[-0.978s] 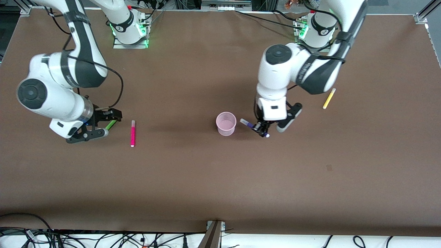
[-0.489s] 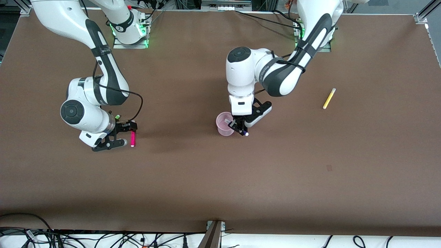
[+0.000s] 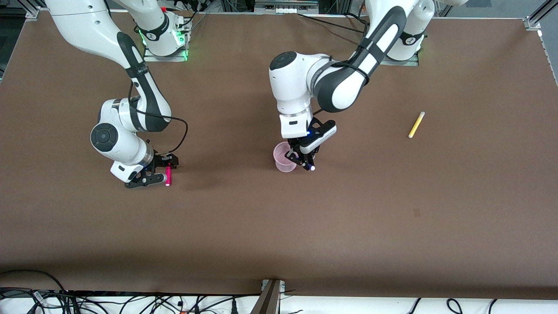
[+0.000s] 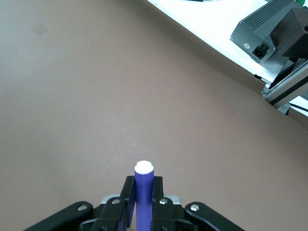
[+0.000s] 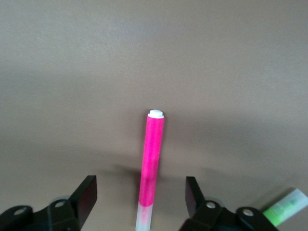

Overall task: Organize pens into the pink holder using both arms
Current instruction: 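Lower the purple marker into the cup while the right gripper grasps the pink marker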

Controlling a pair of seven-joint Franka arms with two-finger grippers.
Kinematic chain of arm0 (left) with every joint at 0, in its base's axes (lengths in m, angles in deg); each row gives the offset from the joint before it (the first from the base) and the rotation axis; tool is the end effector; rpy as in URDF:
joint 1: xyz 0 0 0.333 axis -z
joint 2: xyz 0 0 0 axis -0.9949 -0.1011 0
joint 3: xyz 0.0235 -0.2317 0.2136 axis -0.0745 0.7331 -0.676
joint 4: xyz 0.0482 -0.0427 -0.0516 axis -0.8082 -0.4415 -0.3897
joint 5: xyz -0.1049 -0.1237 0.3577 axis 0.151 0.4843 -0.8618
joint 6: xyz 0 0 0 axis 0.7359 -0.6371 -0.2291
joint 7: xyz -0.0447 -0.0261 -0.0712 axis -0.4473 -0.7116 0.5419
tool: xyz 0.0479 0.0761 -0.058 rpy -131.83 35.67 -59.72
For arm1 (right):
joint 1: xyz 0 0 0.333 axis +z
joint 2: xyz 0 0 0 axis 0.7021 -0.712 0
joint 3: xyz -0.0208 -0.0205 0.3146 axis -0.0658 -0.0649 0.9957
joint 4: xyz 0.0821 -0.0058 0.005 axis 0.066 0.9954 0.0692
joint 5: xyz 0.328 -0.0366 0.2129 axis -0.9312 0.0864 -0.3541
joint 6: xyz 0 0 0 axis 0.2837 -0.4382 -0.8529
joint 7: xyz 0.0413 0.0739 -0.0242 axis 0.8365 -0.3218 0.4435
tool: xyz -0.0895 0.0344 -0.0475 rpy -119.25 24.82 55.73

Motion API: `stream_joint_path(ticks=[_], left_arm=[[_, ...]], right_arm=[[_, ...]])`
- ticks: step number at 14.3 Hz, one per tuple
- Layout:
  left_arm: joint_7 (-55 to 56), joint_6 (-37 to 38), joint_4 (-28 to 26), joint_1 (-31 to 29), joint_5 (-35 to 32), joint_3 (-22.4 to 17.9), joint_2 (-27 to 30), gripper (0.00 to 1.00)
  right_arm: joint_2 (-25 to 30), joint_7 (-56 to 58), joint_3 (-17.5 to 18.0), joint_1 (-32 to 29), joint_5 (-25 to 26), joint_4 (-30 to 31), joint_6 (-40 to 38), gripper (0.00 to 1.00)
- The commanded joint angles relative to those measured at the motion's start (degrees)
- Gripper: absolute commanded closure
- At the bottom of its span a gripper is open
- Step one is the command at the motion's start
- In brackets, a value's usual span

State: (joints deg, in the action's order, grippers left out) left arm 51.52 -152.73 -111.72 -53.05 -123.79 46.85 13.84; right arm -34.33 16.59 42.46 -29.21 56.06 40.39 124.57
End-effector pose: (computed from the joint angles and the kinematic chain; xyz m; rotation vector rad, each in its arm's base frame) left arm 0.5301 -0.4686 0.3210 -2.7696 -1.1144 -0.8240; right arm 0.6022 0.1007 0.2081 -3.1150 -0.3365 0.0515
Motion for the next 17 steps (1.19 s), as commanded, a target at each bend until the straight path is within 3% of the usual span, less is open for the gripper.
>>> stream_joint_path(ticks=[1,3,6,12,15,16,17], left_arm=[[2.78,1.57,2.24,3.2,-2.29,-1.82,-2.93,1.0],[4.0,1.57,2.24,6.1,-2.47,-4.71,-3.2,1.0],[4.1,1.66,3.02,6.64,-2.47,-5.08,-3.64,1.0],[4.19,2.45,4.43,7.25,-2.56,-5.17,-4.87,1.0],[4.28,2.63,5.22,7.25,-2.47,-5.25,-4.87,0.76],[4.19,2.71,5.49,7.25,-2.56,-5.25,-4.87,0.63],[4.02,2.72,5.66,7.25,-2.56,-5.25,-4.87,0.41]], right_arm=[[-0.14,1.1,-0.01,0.17,-1.2,1.22,1.82,0.25],[-0.84,1.1,-0.01,0.08,-1.2,1.23,1.91,0.33],[-0.94,1.19,-0.01,-0.36,-1.2,1.23,1.91,0.43],[-1.99,1.19,-0.01,-0.89,-1.9,0.96,2.96,0.47],[-2.78,1.19,-0.01,-0.89,-3.83,0.7,3.22,0.5],[-2.78,1.28,-0.01,-0.8,-3.83,0.79,3.4,0.52],[-2.78,1.28,-0.01,-0.8,-3.83,0.7,3.4,0.54]])
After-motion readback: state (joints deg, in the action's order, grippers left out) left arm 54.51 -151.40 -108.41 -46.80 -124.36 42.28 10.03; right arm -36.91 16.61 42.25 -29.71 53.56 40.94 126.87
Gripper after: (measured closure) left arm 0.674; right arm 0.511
